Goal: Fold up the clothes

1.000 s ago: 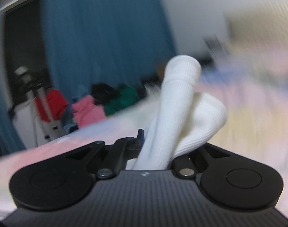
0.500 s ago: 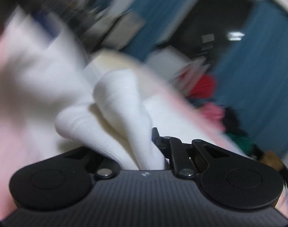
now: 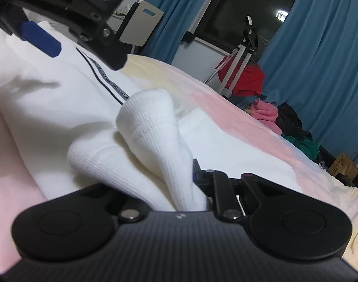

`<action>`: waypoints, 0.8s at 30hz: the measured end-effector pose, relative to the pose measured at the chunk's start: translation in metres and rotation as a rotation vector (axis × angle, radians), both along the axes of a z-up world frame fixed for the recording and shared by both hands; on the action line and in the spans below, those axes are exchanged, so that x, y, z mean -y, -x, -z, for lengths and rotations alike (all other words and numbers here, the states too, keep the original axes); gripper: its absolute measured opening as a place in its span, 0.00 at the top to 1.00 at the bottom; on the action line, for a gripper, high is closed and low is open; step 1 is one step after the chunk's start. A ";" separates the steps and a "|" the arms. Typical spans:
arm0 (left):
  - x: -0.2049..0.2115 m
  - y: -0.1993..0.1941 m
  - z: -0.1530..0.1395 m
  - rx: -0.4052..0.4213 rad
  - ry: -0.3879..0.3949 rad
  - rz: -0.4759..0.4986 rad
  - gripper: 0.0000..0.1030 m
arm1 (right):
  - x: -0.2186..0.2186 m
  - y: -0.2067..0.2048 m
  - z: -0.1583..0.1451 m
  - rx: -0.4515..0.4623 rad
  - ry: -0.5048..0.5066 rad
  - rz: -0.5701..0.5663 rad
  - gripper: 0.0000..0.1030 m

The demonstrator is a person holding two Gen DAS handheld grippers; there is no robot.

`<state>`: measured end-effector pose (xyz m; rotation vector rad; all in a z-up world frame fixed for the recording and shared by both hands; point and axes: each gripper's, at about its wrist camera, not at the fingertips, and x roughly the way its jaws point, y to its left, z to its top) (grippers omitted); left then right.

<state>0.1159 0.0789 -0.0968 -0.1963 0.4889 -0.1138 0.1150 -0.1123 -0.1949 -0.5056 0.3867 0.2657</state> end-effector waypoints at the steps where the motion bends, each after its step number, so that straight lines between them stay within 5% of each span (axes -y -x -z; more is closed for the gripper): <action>1: 0.000 0.001 0.000 0.005 0.002 0.003 0.09 | 0.002 0.002 -0.005 -0.026 -0.027 -0.017 0.69; 2: 0.001 0.002 0.000 0.010 0.002 0.006 0.09 | 0.005 0.005 -0.011 -0.052 -0.062 -0.037 0.61; 4: 0.005 0.005 -0.003 0.049 -0.055 0.001 0.09 | 0.014 0.017 -0.028 -0.094 -0.162 -0.064 0.28; 6: 0.013 0.009 -0.006 0.077 -0.104 0.018 0.09 | 0.019 0.032 -0.045 -0.101 -0.243 -0.061 0.19; 13: 0.040 0.018 0.008 0.060 -0.177 0.115 0.09 | 0.068 0.054 -0.080 -0.152 -0.561 0.064 0.19; 18: 0.055 0.007 0.034 -0.044 -0.260 0.120 0.09 | 0.089 0.024 -0.077 -0.110 -0.620 0.230 0.19; 24: 0.041 -0.007 0.051 -0.118 -0.224 0.084 0.09 | 0.100 -0.012 -0.043 -0.208 -0.599 0.381 0.19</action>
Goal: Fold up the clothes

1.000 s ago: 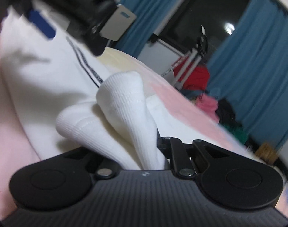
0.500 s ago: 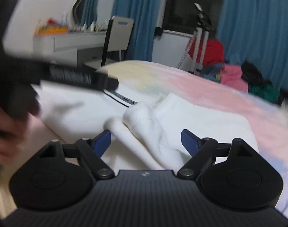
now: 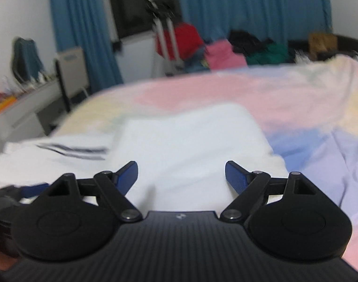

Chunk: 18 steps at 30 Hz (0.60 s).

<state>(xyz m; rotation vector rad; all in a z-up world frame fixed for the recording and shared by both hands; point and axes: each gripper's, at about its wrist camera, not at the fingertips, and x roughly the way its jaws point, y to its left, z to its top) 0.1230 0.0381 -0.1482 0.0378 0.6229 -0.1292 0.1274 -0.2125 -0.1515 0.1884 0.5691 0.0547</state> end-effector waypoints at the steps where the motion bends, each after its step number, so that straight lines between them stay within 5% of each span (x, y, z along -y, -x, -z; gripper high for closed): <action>1: -0.001 0.000 0.000 -0.002 0.000 -0.007 0.09 | 0.002 -0.005 0.005 -0.025 -0.002 0.008 0.19; 9: -0.042 0.021 -0.028 -0.023 0.120 -0.131 0.09 | 0.000 -0.012 0.021 -0.073 0.008 0.030 0.19; 15: -0.129 0.045 -0.043 -0.101 0.392 -0.433 0.06 | 0.009 -0.004 0.018 -0.086 -0.020 0.042 0.19; 18: -0.171 0.052 -0.037 -0.126 0.599 -0.534 0.06 | 0.008 -0.003 0.016 -0.091 -0.012 0.043 0.19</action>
